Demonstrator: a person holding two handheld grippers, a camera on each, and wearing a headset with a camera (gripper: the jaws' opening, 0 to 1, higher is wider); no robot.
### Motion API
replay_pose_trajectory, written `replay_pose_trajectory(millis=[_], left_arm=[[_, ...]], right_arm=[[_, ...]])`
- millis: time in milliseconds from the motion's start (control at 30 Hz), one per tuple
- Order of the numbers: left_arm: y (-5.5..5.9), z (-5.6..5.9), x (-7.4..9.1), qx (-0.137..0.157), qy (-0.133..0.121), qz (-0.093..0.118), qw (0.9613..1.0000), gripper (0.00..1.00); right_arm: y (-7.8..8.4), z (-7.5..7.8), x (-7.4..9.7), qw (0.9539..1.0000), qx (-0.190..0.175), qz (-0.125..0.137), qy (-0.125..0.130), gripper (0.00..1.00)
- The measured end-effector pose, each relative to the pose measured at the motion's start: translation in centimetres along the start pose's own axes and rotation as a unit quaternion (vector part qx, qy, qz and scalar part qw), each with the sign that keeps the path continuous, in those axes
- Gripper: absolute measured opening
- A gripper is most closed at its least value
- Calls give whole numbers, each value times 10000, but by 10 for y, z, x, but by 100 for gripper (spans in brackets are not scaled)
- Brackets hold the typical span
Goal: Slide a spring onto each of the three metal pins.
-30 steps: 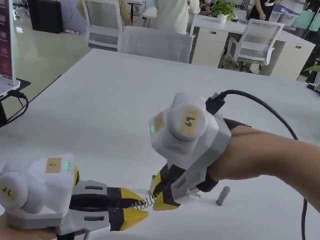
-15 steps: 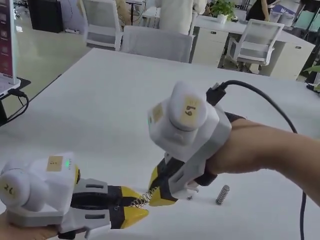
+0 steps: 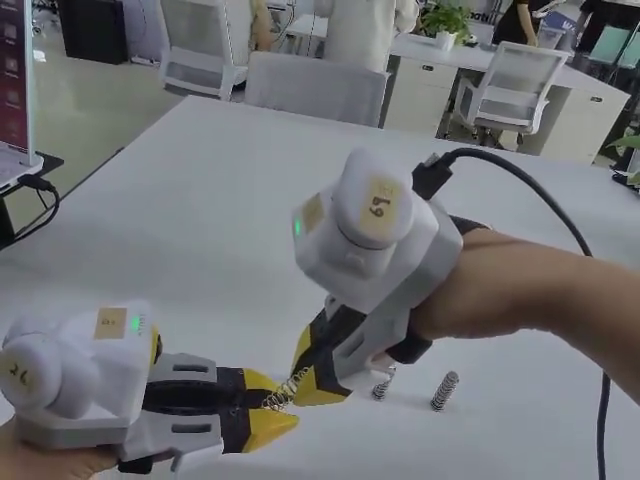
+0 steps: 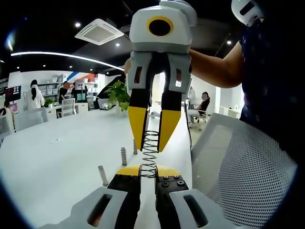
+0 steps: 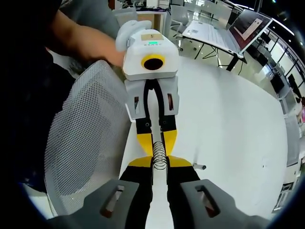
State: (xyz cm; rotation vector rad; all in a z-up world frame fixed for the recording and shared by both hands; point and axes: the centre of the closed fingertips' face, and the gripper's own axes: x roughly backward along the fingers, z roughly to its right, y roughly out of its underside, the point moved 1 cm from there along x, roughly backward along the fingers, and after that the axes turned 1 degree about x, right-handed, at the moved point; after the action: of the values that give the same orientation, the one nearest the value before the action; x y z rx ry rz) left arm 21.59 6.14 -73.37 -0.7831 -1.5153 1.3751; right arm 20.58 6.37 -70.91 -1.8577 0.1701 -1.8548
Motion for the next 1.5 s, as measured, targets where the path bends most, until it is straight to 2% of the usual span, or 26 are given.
replay_pose_trajectory(millis=[433,900,1333,1500], left_arm=[[-4,-5,-1,-29,-55,84,9999,3],[-7,-5,-4,-46,-65,106,9999,3],[-11,-3,-6,-60,-60,167,9998,3],[-12,-4,-7,-77,-72,195,9998,3]], right_arm=[[-2,4,4,10000,29,-66,-7,7],[-3,7,5,9999,40,-102,-14,7],[-10,7,8,10000,17,-33,-50,7],[-11,7,9,9999,59,-91,-33,7]])
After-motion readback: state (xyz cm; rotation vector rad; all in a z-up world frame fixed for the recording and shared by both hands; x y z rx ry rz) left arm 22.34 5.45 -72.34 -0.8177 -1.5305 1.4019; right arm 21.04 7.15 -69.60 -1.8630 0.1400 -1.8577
